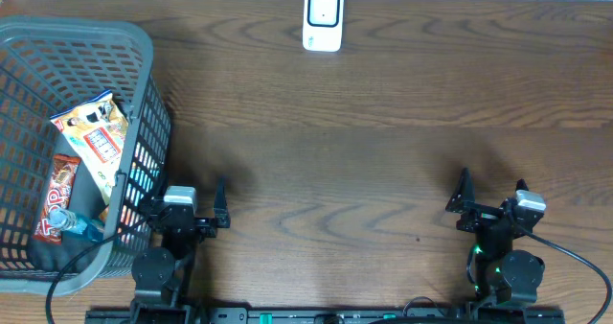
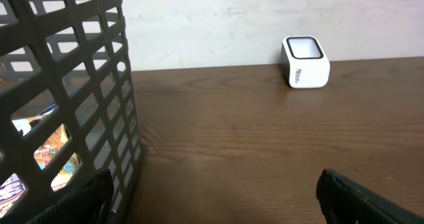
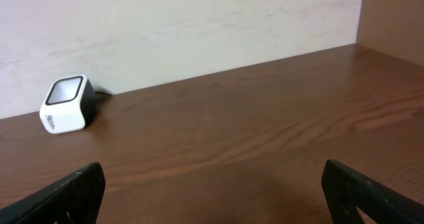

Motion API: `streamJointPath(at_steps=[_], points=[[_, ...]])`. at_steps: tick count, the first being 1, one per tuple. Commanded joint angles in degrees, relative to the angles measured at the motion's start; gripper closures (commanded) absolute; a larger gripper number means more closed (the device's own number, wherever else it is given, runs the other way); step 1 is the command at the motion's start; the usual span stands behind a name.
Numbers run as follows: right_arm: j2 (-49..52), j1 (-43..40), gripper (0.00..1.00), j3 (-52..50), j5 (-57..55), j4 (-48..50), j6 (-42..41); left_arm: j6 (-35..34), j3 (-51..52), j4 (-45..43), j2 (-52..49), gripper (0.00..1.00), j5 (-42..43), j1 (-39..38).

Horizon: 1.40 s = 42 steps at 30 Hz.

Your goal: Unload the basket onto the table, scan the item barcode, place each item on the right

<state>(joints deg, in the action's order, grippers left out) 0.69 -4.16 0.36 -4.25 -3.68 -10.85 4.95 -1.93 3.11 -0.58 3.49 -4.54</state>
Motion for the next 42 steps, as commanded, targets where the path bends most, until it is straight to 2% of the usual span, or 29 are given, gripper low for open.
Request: streamJointPath(at_steps=[1, 9, 17, 20, 24, 31, 42], points=[[-0.3, 0.1, 0.01, 0.0, 0.3, -0.3, 0.8, 0.4, 1.7, 0.7, 0.3, 0.02, -0.5, 0.2], [-0.3, 0.1, 0.01, 0.0, 0.3, -0.3, 0.8, 0.3, 1.7, 0.6, 0.3, 0.02, 0.0, 0.2], [-0.3, 0.1, 0.01, 0.0, 0.3, -0.3, 0.8, 0.1, 1.0, -0.7, 0.3, 0.02, 12.0, 0.2], [-0.3, 0.1, 0.01, 0.0, 0.3, -0.3, 0.8, -3.1, 0.2, -0.7, 0.3, 0.02, 13.3, 0.2], [-0.3, 0.1, 0.01, 0.0, 0.3, -0.3, 0.8, -3.6, -2.0, -0.7, 0.3, 0.02, 19.0, 0.2], [-0.3, 0.1, 0.01, 0.0, 0.3, -0.3, 0.8, -7.1, -8.1, -1.2, 0.3, 0.02, 20.8, 0.2], [-0.3, 0.1, 0.01, 0.0, 0.3, -0.3, 0.8, -18.7, -12.9, -20.6, 0.2, 0.02, 20.7, 0.2]])
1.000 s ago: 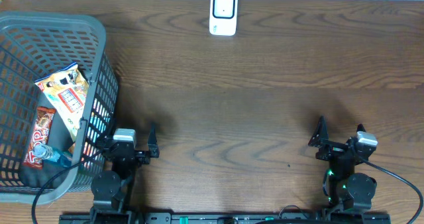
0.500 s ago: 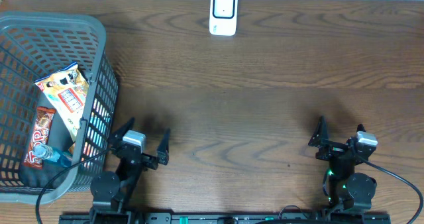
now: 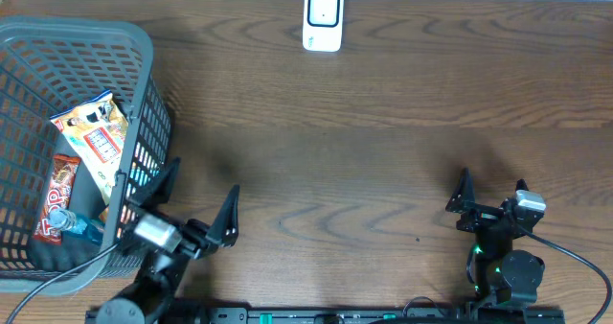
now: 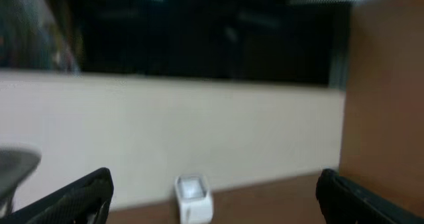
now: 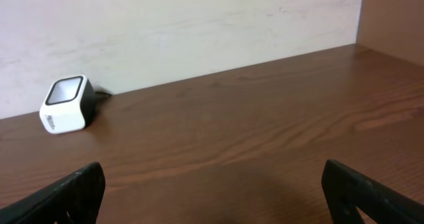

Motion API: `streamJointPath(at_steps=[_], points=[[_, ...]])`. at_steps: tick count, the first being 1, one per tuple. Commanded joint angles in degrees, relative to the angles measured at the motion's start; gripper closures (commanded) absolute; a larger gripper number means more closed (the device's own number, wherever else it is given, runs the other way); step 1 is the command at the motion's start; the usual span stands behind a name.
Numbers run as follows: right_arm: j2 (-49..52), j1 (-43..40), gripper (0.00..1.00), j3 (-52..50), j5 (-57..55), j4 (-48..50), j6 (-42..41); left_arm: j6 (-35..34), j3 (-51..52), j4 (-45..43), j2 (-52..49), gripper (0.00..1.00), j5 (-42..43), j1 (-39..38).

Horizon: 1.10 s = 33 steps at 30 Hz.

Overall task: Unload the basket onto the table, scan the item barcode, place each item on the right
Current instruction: 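Reach the left gripper into the grey basket toward the teal spray bottle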

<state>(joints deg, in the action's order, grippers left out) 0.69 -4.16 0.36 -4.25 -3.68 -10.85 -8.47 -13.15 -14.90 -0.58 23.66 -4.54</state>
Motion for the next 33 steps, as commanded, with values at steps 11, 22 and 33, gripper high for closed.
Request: streamJointPath(at_steps=[11, 22, 33], points=[[-0.3, 0.1, 0.01, 0.0, 0.3, -0.3, 0.8, -6.9, -12.9, -8.6, -13.0, 0.02, 1.3, 0.2], [-0.3, 0.1, 0.01, 0.0, 0.3, -0.3, 0.8, -5.4, -52.0, 21.4, -44.3, 0.02, 3.8, 0.2], [-0.3, 0.1, 0.01, 0.0, 0.3, -0.3, 0.8, 8.5, -88.6, 59.3, -63.6, 0.02, -15.4, 4.5]])
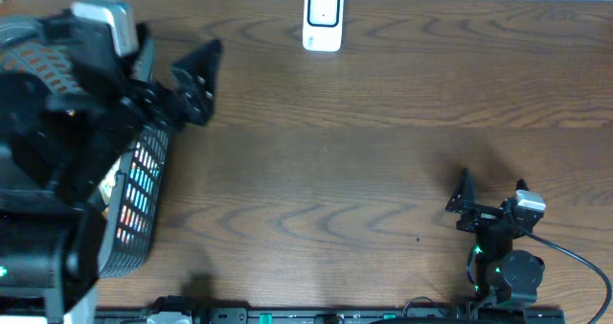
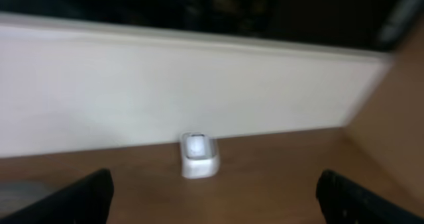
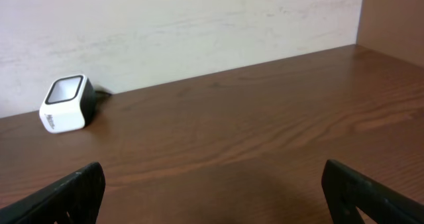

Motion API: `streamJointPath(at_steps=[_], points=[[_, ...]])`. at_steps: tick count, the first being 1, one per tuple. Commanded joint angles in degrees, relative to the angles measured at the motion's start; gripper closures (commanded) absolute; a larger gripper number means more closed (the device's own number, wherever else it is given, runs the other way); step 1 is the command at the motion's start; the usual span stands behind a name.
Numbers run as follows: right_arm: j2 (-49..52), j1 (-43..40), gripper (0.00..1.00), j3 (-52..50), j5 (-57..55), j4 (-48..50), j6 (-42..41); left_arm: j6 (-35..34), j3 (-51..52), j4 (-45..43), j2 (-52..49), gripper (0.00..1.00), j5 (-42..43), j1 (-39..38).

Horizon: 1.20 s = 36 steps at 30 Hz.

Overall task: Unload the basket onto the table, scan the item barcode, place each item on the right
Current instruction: 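Reach the left gripper into the grey basket toward the teal spray bottle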

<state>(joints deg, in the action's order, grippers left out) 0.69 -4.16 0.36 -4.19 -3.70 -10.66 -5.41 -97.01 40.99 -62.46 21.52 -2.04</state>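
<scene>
The white barcode scanner [image 1: 323, 19] stands at the back edge of the table, and also shows as the scanner [image 2: 199, 156] and the scanner [image 3: 66, 105]. My left gripper [image 1: 172, 70] is open, raised high over the grey mesh basket [image 1: 134, 204] at the left, and empty. The left arm hides the snack items inside the basket; only coloured packaging shows through the mesh. In the blurred left wrist view the left gripper [image 2: 212, 211] faces the scanner from above. My right gripper [image 1: 490, 197] rests open at the front right, and the right gripper [image 3: 212, 204] holds nothing.
The brown wooden table [image 1: 383, 161] spans the view, with a pale wall [image 3: 199, 25] behind the scanner. A wooden side panel [image 3: 397, 18] rises at the far right.
My left arm was low at the front beside the basket and is now high above it, farther back. Its gripper is still open and empty. The right arm has not moved.
Both grippers first rested open at the front edge, the left one looking level past the basket wall at the scanner. Then the left gripper was tilted up off its rest. Now it hangs open high over the basket, while the right one stays put.
</scene>
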Motion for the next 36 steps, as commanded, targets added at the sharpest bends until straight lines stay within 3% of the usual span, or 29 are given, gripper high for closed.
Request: streamJointPath(at_steps=[1, 6, 21, 25, 30, 32, 36], points=[[-0.3, 0.1, 0.01, 0.0, 0.3, -0.2, 0.6, 6.7, -5.0, 4.5, -1.9, 0.02, -17.7, 2.6], [-0.3, 0.1, 0.01, 0.0, 0.3, -0.2, 0.6, 8.8, -4.7, 13.0, -2.5, 0.02, -35.9, 4.1], [-0.3, 0.1, 0.01, 0.0, 0.3, -0.2, 0.6, 5.9, -4.6, 19.5, -6.3, 0.02, -39.3, 4.6], [-0.3, 0.1, 0.01, 0.0, 0.3, -0.2, 0.6, -7.7, -4.6, 21.2, -9.1, 0.02, -46.2, 9.9], [-0.3, 0.1, 0.01, 0.0, 0.3, -0.2, 0.6, -24.4, -4.6, 28.5, -13.1, 0.02, -46.3, 22.8], [-0.3, 0.1, 0.01, 0.0, 0.3, -0.2, 0.6, -28.4, -4.6, 32.8, -14.8, 0.02, -43.6, 28.2], [-0.3, 0.1, 0.01, 0.0, 0.3, -0.2, 0.6, -29.2, -3.9, 38.2, -17.6, 0.02, -35.8, 36.9]])
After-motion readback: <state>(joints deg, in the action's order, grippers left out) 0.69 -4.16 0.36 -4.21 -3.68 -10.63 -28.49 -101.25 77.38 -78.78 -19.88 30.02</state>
